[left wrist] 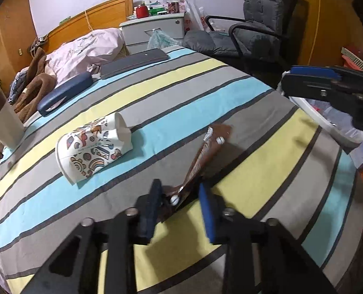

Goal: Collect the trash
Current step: 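Grasp the second brown chocolate wrapper with the left tool while the right tool approaches the paper cup, then grasp the patterned paper cup with the right tool while the left tool holds the wrapper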

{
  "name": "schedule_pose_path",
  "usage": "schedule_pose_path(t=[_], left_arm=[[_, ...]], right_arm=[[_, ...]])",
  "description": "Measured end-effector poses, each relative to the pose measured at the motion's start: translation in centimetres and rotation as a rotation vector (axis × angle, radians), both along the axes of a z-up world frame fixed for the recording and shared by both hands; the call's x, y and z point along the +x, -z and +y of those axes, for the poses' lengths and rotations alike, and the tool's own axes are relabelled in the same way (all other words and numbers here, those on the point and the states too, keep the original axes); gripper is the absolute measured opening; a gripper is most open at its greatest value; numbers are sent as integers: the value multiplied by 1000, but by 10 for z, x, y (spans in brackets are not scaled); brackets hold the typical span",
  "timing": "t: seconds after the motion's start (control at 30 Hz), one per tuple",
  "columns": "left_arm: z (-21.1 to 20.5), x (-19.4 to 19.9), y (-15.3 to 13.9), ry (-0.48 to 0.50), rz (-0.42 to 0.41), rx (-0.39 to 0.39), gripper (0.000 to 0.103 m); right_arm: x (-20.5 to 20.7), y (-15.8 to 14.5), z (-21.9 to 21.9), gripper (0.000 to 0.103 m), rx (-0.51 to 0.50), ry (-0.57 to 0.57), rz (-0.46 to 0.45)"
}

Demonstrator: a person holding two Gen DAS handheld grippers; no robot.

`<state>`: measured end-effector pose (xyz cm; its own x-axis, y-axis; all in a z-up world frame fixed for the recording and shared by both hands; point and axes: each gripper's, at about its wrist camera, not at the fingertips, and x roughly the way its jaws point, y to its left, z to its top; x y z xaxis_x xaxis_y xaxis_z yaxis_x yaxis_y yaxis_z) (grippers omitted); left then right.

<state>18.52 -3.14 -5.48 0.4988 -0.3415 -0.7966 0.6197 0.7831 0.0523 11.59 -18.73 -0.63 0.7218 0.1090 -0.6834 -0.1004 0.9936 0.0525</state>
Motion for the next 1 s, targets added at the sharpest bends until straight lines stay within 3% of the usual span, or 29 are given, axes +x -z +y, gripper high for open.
schedule_pose_path(t=[0.13, 0.37, 0.5, 1.0], left_arm=[[3, -2, -1, -4, -5, -17, 13], [21, -12, -7, -25, 12, -71, 11], [42, -18, -12, -77, 1, -112, 11], [116, -30, -1, -307, 21, -87, 11]], right_arm=[[5, 0, 9, 46, -5, -24, 3], [12, -1, 16, 46, -3, -39, 11], [16, 0, 25, 46, -9, -65, 12], [44, 5, 70, 46, 8, -251, 39]])
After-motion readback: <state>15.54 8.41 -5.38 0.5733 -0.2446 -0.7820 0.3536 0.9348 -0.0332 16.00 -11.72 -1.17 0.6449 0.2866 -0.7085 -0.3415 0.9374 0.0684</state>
